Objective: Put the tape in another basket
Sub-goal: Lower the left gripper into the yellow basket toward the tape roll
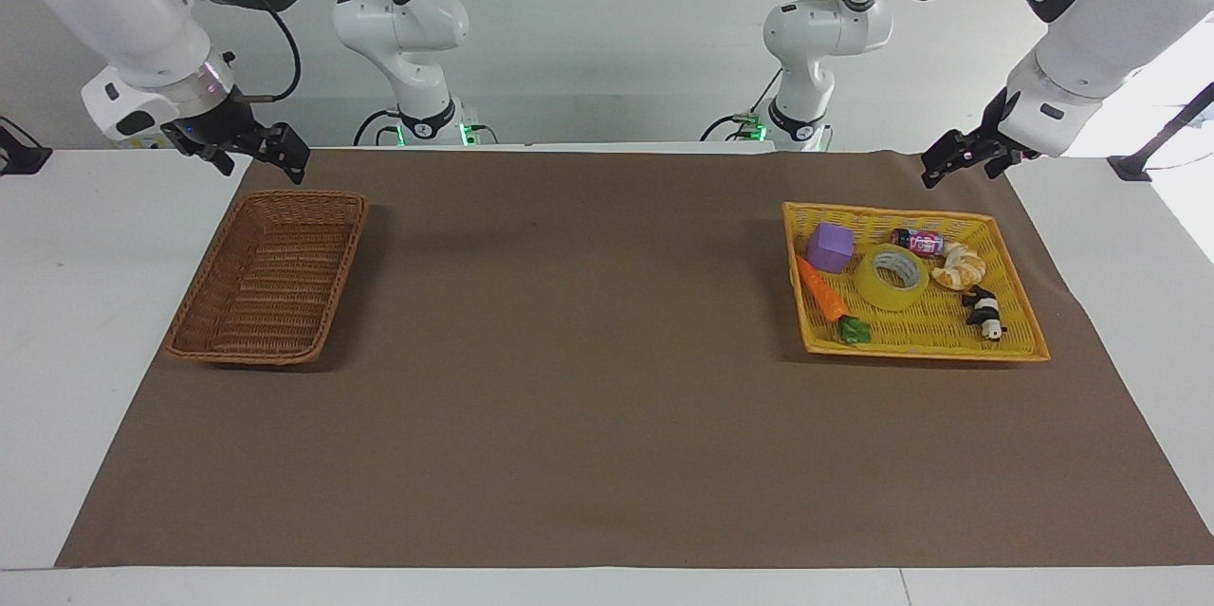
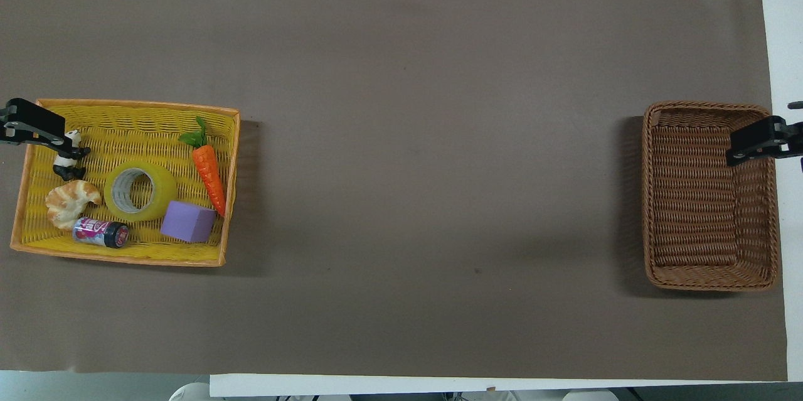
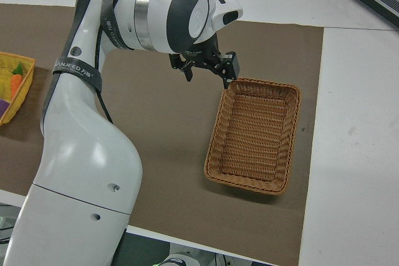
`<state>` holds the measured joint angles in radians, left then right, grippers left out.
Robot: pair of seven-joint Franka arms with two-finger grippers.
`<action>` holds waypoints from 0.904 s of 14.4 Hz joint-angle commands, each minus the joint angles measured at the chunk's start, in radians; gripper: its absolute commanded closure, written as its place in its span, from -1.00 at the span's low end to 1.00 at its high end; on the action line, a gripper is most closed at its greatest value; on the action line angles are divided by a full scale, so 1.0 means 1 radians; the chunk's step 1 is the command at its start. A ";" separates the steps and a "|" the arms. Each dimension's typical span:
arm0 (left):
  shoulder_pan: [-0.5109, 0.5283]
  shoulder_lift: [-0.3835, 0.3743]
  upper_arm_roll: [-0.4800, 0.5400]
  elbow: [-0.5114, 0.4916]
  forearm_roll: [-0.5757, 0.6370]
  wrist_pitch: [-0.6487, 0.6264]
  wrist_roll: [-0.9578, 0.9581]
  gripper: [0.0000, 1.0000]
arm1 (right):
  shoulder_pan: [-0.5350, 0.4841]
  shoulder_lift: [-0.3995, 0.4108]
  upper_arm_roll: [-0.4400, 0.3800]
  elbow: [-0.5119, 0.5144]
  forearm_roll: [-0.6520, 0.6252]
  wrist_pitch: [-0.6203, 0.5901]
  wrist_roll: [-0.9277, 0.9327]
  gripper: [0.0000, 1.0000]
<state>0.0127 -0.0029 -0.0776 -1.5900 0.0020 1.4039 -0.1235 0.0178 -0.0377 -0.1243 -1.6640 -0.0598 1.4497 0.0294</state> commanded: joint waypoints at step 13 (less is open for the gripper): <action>0.204 -0.169 -0.001 -0.778 0.012 0.741 0.243 -0.99 | -0.009 -0.021 0.005 -0.020 0.001 -0.003 -0.023 -1.00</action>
<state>0.2195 -0.1545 -0.0700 -2.2837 0.0140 2.0386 0.1044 0.0178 -0.0377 -0.1243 -1.6640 -0.0598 1.4497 0.0294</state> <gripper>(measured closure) 0.000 0.000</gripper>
